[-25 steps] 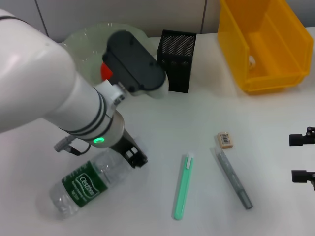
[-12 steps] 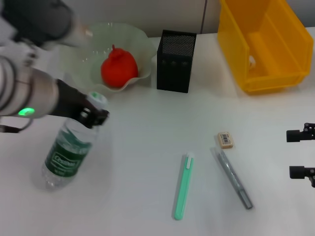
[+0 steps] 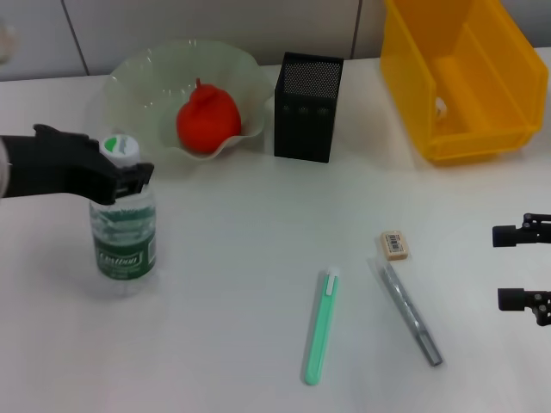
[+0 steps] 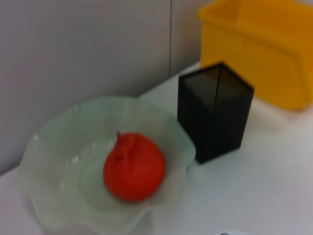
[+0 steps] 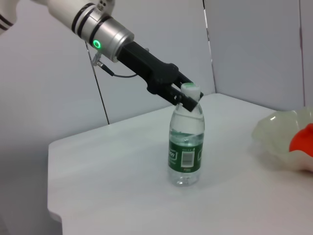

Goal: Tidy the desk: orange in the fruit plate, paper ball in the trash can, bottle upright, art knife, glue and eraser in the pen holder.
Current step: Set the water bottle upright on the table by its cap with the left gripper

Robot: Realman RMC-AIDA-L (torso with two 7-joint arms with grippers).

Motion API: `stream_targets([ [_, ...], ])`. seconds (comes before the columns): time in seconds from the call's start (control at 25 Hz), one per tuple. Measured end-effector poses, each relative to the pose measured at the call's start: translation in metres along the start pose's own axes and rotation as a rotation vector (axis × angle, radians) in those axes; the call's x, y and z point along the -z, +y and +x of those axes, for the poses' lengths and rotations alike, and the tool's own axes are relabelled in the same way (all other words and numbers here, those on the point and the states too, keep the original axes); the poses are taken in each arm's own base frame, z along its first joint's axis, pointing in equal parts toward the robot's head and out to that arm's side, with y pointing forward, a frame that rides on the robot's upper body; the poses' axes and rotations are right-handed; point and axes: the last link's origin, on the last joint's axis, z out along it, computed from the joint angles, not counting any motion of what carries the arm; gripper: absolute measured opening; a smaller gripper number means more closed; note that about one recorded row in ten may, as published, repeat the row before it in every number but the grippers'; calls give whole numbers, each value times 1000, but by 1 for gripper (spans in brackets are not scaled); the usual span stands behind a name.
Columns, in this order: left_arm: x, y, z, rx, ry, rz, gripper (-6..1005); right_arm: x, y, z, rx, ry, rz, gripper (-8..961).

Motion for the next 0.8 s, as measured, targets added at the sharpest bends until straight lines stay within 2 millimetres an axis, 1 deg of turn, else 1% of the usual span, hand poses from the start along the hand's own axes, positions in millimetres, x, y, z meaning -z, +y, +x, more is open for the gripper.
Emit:
stream_targets([
  [0.16, 12, -3, -6, 18, 96, -29, 446, 0, 1, 0, -5, -2, -5, 815],
  [0.4, 19, -1, -15, 6, 177, -51, 447, -1, 2, -1, -10, -6, -13, 815],
  [0.52, 22, 0, -22, -6, 250, -57, 447, -3, 2, -2, -7, -12, -16, 815],
  [0.68, 21, -2, -34, -23, 344, -61, 448, -5, 1, -3, -3, -16, -19, 814],
  [0.8, 10, -5, -45, -12, 402, -86, 448, -7, 0, -5, 1, -19, -24, 814],
])
